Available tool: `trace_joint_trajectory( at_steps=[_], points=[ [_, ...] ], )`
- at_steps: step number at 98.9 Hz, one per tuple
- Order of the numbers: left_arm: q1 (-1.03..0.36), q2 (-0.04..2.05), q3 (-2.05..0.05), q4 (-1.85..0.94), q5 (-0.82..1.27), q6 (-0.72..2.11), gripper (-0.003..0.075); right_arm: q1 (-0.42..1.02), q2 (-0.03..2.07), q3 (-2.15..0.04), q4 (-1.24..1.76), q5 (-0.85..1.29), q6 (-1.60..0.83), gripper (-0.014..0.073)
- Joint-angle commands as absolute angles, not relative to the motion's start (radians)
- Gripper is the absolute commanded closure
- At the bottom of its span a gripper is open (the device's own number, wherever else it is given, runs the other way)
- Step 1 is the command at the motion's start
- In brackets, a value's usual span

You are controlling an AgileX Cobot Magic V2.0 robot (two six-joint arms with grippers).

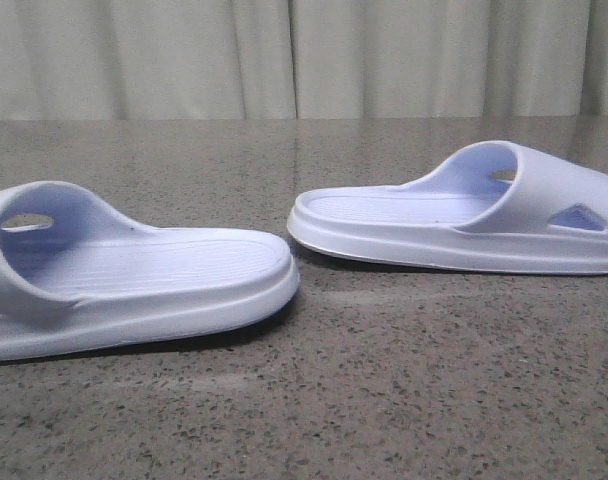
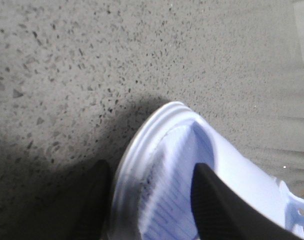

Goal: Insert blue slippers together front up

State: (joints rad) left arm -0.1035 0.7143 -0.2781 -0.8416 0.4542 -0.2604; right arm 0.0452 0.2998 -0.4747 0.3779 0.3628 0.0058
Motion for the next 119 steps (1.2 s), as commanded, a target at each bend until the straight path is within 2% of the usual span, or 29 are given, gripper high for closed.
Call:
trace_joint_trajectory(
  at_steps=[1, 29, 65, 90, 119],
  points=[
    [-0.11, 0.724, -0.3, -0.85, 0.454, -0.259, 0.046, 0.038, 0.317, -0.509, 0.387, 0.282, 0.0, 0.019],
    [-0.11, 0.724, -0.3, -0.841, 0.437, -0.256, 0.0705, 0.038, 0.317, -0.509, 0.387, 0.282, 0.0, 0.019],
    [-0.11, 0.668, -0.313, -0.91, 0.387, -0.23, 0.0704, 0.038, 0.317, -0.509, 0.387, 0.282, 0.0, 0.019],
    [-0.11, 0.57, -0.397, -0.944, 0.415, -0.23, 0.0704, 0.038, 0.317, -0.509, 0.387, 0.28, 0.0, 0.019],
    [-0.11, 0.558, -0.424, -0.983, 0.449, -0.23, 0.0704, 0.038, 0.317, -0.509, 0.396, 0.273, 0.0, 0.019]
  ],
)
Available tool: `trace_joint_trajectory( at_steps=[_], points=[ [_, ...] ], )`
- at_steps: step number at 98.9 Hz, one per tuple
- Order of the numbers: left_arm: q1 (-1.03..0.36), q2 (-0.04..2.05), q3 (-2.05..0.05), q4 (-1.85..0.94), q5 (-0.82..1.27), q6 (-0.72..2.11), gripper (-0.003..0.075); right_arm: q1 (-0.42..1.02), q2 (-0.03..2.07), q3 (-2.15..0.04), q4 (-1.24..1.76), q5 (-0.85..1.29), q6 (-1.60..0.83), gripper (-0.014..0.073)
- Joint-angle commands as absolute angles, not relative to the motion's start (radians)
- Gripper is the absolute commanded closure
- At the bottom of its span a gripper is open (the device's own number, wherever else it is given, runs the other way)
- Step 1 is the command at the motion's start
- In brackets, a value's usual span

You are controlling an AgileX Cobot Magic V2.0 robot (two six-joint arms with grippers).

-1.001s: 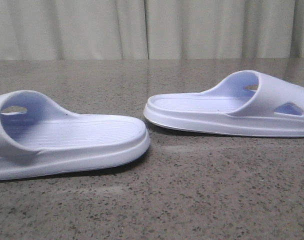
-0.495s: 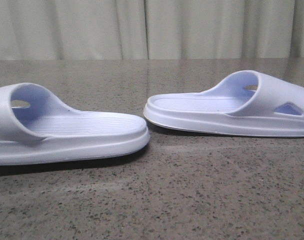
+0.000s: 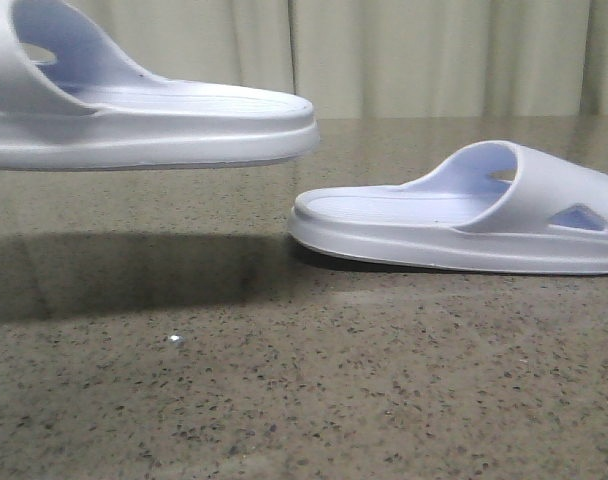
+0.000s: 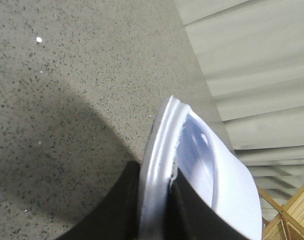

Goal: Insert blue slippers together front up

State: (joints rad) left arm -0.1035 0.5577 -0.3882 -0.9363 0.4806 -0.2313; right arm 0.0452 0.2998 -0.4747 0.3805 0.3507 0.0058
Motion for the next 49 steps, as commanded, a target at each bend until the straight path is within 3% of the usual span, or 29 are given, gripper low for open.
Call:
trace_joint_trajectory(
  at_steps=[1, 49],
  points=[
    [-0.11, 0.558, -0.424, -0.983, 0.449, -0.23, 0.0704, 0.038, 0.318, -0.509, 0.398, 0.275, 0.0, 0.019],
    [-0.11, 0.558, -0.424, -0.983, 0.468, -0.23, 0.0704, 0.038, 0.536, -0.475, 0.4, 0.279, 0.312, 0.0193]
  ],
)
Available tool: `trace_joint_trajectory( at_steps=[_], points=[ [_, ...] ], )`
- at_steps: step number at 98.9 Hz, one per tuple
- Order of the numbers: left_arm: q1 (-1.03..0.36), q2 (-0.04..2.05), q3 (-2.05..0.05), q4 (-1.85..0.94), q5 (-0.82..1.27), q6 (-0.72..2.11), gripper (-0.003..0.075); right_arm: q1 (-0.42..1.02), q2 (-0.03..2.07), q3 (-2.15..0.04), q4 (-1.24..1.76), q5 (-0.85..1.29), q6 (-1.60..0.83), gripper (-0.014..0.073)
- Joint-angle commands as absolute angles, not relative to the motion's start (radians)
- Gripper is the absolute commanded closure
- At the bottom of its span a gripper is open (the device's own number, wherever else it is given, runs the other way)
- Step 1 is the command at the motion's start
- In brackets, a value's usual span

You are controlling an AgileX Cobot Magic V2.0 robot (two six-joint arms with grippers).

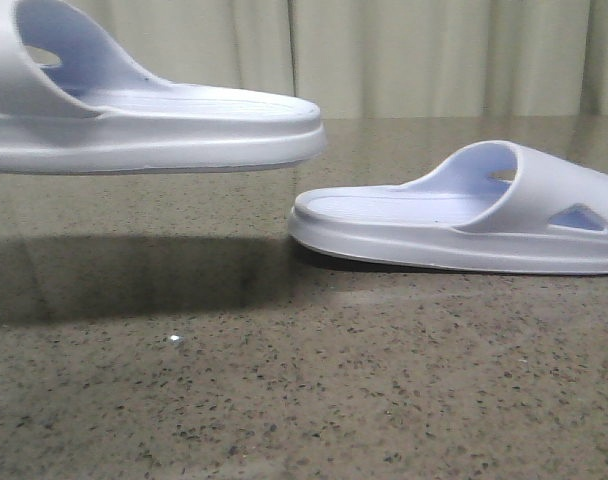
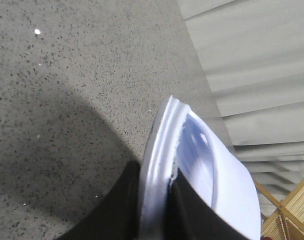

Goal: Insert blue slippers together front up

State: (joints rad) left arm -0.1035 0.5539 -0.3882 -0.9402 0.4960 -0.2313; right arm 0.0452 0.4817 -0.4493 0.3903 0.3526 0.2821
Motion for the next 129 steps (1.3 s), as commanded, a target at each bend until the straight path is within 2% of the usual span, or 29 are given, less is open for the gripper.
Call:
trace_joint_trajectory(
  at_steps=[1, 57, 129],
  points=[
    [-0.11, 0.558, -0.424, -0.983, 0.468, -0.23, 0.0704, 0.038, 0.544, -0.475, 0.4, 0.279, 0.312, 0.0193],
    [-0.11, 0.558, -0.424, -0.982, 0.475, -0.23, 0.0704, 0.038, 0.836, -0.475, 0.505, 0.264, 0.312, 0.0193],
    [-0.11, 0.558, -0.424, -0.982, 0.48, -0.23, 0.0704, 0.038, 0.966, -0.475, 0.538, 0.215, 0.312, 0.0193]
  ],
)
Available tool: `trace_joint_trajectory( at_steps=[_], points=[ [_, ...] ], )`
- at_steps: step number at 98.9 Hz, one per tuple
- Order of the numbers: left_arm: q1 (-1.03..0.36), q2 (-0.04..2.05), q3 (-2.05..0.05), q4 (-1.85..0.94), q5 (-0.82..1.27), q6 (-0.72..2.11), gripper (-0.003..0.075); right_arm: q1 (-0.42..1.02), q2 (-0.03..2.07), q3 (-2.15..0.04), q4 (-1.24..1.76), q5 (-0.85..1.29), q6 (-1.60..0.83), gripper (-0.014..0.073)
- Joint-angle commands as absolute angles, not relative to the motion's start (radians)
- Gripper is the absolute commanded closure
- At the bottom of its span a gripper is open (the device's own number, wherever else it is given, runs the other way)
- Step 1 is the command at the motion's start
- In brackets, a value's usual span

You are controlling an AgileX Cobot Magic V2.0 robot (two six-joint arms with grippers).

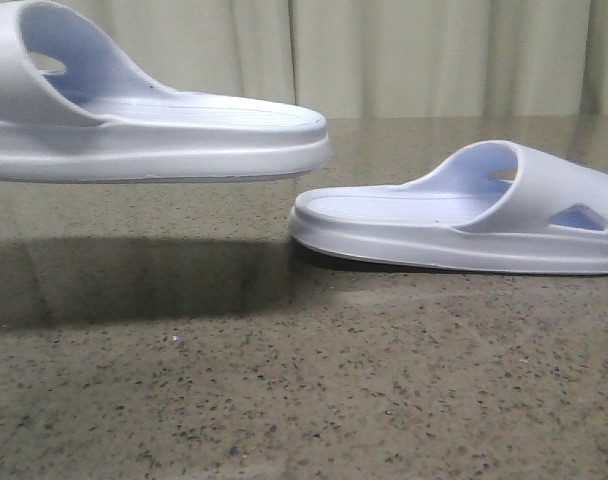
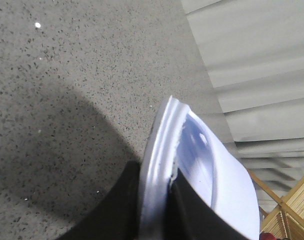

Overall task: Insert blue slippers together front up
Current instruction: 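Grasp the other slipper's sole edge with the right gripper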

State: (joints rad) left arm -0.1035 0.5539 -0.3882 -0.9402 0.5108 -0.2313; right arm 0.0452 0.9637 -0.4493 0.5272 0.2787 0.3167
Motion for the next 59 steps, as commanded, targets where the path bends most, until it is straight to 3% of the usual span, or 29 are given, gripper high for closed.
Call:
trace_joint_trajectory(
  at_steps=[1, 59],
  points=[
    [-0.11, 0.558, -0.424, -0.982, 0.48, -0.23, 0.0704, 0.038, 0.968, -0.475, 0.538, 0.215, 0.312, 0.0193],
    [-0.11, 0.558, -0.424, -0.982, 0.482, -0.23, 0.0704, 0.041, 1.036, -0.481, 0.54, 0.193, 0.312, 0.0193]
  ],
)
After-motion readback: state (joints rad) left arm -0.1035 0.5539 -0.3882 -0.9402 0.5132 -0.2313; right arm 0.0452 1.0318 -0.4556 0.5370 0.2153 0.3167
